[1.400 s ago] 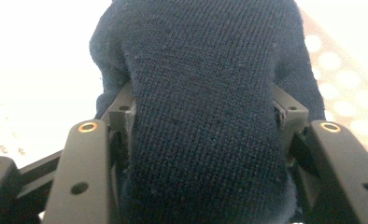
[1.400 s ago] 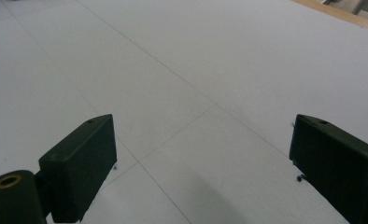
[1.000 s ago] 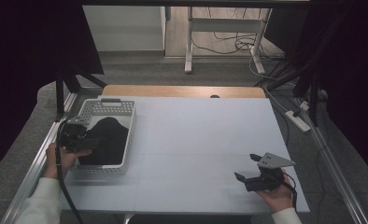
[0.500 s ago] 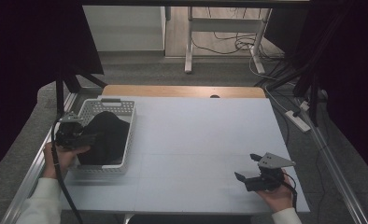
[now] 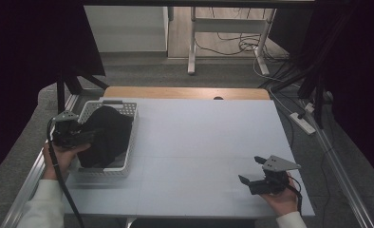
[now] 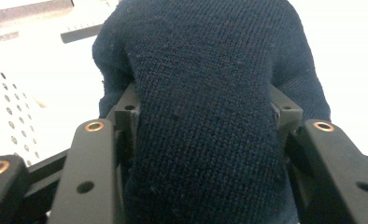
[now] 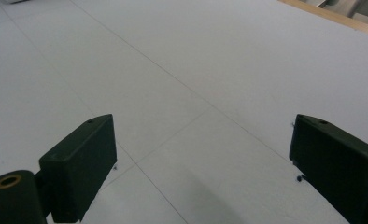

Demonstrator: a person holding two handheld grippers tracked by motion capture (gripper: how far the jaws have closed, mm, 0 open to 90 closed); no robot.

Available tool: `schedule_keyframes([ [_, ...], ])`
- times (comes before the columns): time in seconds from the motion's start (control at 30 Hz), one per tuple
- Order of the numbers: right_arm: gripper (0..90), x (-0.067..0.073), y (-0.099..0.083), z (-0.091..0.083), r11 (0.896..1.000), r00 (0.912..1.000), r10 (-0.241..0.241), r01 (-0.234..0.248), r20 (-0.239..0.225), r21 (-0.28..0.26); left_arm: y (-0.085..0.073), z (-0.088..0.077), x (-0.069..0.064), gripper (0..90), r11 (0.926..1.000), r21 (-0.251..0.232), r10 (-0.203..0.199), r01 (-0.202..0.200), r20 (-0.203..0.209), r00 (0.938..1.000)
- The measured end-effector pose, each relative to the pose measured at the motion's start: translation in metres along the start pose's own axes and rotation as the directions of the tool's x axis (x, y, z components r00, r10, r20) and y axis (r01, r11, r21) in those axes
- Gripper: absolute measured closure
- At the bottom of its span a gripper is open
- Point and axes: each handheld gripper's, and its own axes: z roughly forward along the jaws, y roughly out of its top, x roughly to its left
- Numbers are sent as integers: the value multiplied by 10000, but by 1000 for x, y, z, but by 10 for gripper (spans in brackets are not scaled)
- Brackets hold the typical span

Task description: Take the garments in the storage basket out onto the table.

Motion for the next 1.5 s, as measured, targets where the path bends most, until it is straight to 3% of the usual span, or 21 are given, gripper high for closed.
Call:
schedule_keyframes([
  [0.4,73,-1,0,0,10000,10000,26,-26,21,-43,12,-8,-6,457,9959,-869,-238,250,154,9996],
  [0.83,73,-1,0,-2,9999,9999,63,-62,94,-119,14,-16,-16,459,9831,-1755,-478,526,318,9984],
  [1.07,73,-2,-1,-1,10000,9999,21,-20,150,-81,16,-19,-16,460,9749,-2124,-587,662,415,9974],
  [1.5,73,-1,-1,-2,9999,9999,5,-3,159,-106,18,-21,-24,460,9679,-2423,-575,674,476,9972],
])
